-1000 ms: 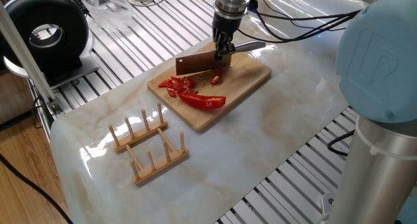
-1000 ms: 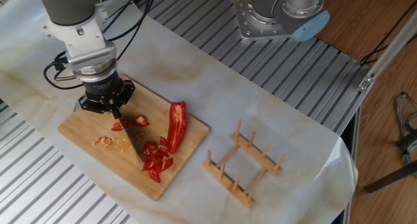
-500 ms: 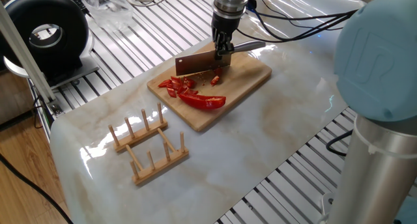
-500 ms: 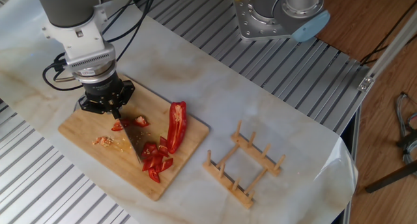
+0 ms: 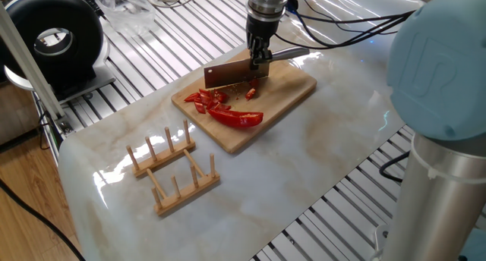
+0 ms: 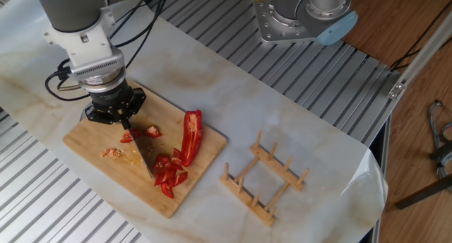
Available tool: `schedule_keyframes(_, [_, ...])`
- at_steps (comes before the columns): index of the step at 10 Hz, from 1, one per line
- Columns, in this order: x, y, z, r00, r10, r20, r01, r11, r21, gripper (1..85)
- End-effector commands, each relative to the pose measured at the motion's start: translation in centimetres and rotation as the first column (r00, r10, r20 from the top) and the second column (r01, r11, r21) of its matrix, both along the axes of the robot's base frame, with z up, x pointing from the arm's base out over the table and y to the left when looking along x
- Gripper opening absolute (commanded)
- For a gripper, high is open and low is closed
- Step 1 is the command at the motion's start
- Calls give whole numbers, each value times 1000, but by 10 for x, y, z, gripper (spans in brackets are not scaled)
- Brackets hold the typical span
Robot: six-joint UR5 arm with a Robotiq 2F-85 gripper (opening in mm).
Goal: Chop the chili peppers
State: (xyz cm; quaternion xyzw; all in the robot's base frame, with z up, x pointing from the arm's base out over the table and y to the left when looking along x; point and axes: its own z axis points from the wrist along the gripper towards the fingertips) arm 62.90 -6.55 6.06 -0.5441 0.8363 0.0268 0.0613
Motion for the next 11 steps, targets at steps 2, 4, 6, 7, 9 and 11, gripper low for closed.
schedule_keyframes(2, [3, 8, 2, 1000, -11, 1, 11, 1000, 24, 13])
schedule_keyframes(4, [4, 7, 2, 1000, -14, 2, 14, 1000, 21, 13])
schedule_keyframes(6, [4, 8, 4, 1000, -16, 2, 16, 1000, 23, 13])
schedule_keyframes(7, [3, 9, 4, 1000, -14, 2, 14, 1000, 26, 13])
schedule_keyframes(9, [4, 10, 4, 1000, -12, 6, 12, 999, 30, 13])
schedule_keyframes(11, [11, 19, 3, 1000, -21, 14, 20, 999, 32, 13])
